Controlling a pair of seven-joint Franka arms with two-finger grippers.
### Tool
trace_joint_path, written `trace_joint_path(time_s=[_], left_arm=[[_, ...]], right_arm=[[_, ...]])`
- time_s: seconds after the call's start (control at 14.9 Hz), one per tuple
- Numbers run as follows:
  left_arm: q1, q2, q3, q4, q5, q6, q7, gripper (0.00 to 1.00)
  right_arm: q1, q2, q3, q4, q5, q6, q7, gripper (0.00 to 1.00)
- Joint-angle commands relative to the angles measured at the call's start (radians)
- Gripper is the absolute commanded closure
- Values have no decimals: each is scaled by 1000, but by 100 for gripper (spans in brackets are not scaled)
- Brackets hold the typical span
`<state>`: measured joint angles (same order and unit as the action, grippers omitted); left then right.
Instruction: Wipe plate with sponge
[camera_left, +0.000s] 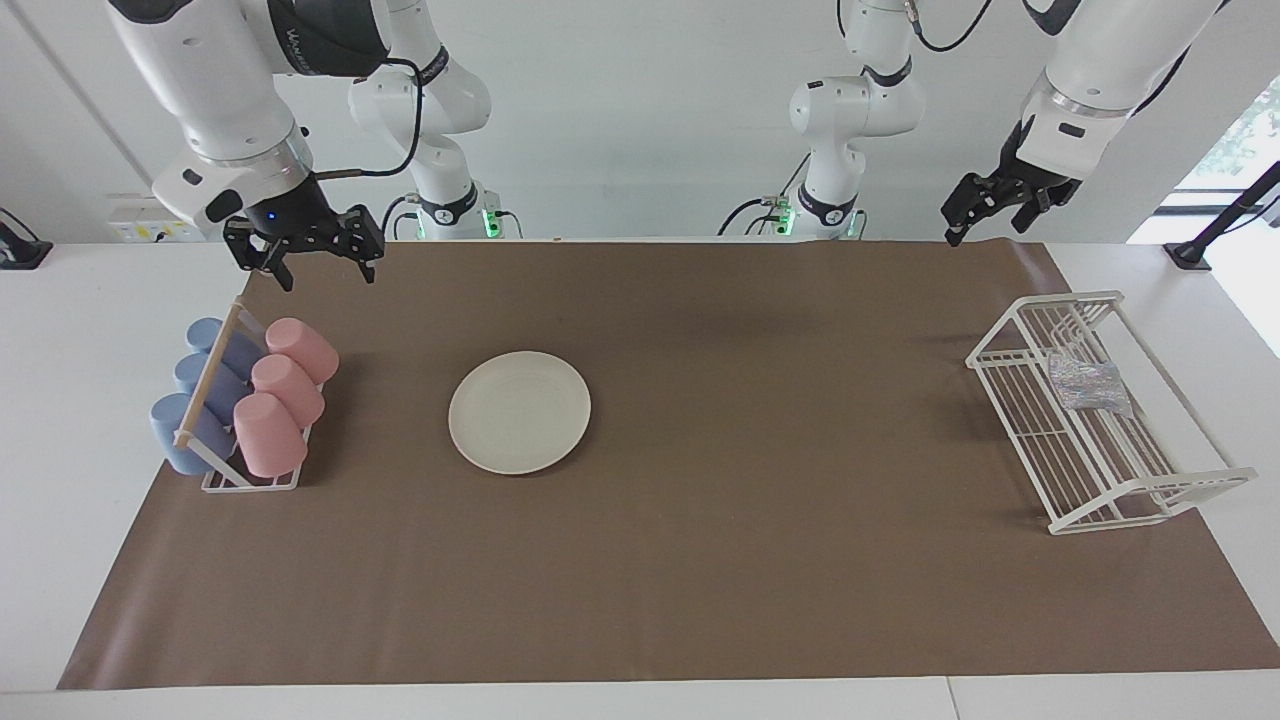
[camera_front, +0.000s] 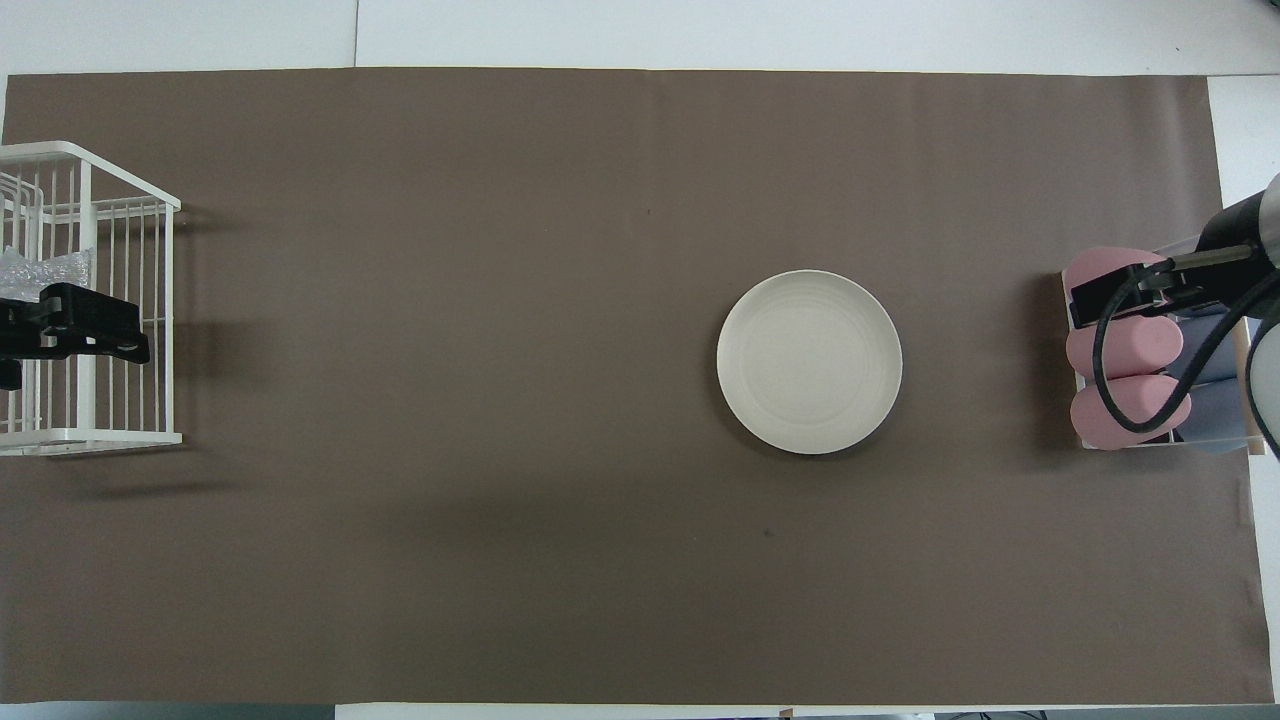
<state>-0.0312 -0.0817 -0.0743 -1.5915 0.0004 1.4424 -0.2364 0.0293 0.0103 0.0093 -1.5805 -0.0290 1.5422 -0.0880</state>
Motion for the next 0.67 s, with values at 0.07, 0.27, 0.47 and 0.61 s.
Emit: trace_joint_path(time_s=[0.07, 0.27, 0.47, 0.61], left_arm=[[10, 16, 2, -28, -57, 72, 12, 0], [7, 16, 1, -53, -57, 85, 15, 0], [5, 16, -1, -54, -57, 82, 12, 0], [7, 14, -2, -54, -57, 82, 12, 0]], right_arm=[[-3, -7, 6, -4, -3, -5, 17, 0], [-2, -7, 6, -4, -3, -5, 17, 0], [-2, -7, 6, -4, -3, -5, 17, 0], [0, -7, 9, -4, -3, -5, 17, 0]])
